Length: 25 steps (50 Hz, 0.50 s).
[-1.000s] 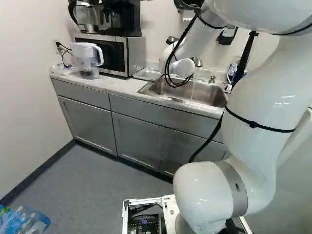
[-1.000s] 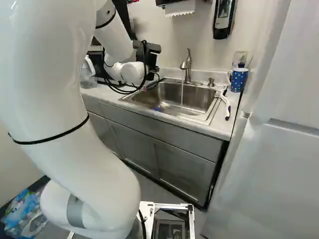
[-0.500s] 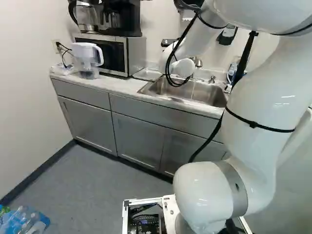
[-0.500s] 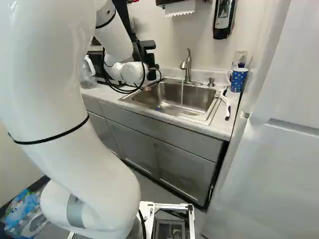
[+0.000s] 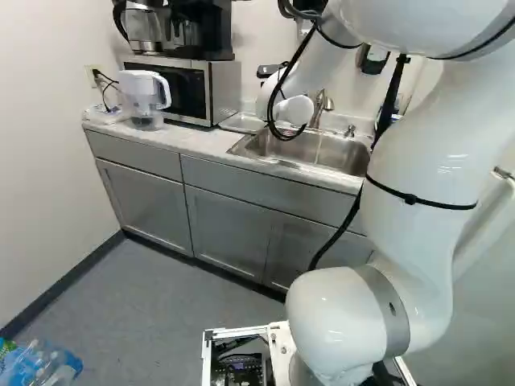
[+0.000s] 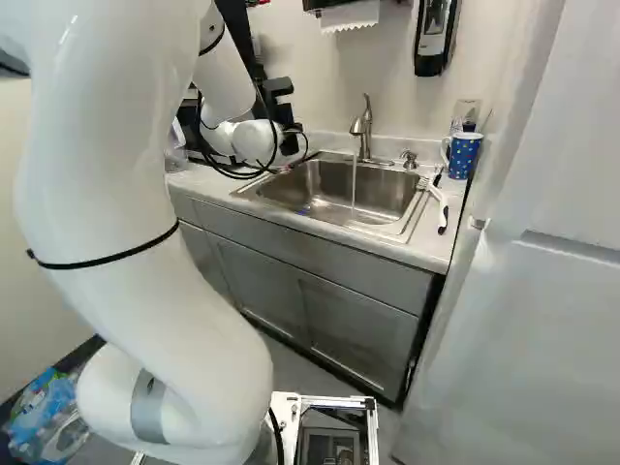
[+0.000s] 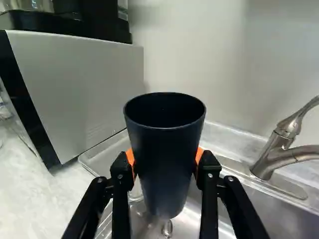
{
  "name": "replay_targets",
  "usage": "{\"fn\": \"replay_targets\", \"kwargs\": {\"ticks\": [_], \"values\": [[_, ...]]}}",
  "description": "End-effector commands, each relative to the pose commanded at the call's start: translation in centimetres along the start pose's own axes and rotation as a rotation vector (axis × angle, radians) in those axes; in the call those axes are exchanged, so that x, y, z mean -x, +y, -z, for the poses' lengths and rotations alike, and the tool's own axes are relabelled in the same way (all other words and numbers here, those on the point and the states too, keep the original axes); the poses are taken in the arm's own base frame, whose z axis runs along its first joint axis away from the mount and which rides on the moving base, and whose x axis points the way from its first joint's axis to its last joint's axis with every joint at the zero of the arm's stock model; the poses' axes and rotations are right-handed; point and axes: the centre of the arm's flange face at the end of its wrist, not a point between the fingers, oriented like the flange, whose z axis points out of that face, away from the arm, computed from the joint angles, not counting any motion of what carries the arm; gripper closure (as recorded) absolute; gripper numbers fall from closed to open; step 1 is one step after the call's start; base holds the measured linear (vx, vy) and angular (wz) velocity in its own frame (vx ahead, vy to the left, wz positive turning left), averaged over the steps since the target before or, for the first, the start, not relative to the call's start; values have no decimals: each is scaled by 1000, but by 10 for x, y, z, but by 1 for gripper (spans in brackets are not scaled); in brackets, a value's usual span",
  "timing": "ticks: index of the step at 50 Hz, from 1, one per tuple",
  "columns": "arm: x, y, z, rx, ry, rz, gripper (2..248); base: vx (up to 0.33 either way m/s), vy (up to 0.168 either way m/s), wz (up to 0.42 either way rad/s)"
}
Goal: Rinse the cup and place it in the tray
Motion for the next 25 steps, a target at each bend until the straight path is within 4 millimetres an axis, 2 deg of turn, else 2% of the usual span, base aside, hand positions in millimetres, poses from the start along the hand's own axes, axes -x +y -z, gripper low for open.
{"fn": "replay_targets", "kwargs": {"ticks": [25], "values": [[-6,-24,-46,-34,17,-3,125,0,0,0]]}}
